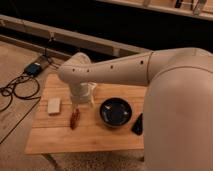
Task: Drag the pepper across the table
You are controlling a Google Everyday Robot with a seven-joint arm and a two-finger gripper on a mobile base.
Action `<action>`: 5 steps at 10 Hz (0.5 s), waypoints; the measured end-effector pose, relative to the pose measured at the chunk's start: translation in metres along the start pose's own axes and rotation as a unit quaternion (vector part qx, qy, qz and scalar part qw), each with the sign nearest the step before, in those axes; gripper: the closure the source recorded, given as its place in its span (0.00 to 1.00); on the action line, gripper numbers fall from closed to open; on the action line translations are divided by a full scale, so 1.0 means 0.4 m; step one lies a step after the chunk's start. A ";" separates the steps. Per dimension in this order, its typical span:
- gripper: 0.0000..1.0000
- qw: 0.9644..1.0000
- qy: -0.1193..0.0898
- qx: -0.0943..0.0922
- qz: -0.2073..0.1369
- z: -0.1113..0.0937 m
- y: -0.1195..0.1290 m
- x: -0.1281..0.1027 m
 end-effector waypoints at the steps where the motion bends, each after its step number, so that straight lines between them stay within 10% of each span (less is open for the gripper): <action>1: 0.35 1.000 -0.002 0.002 -0.013 0.018 0.022 -0.008; 5: 0.35 0.999 -0.012 0.001 -0.032 0.080 0.091 -0.032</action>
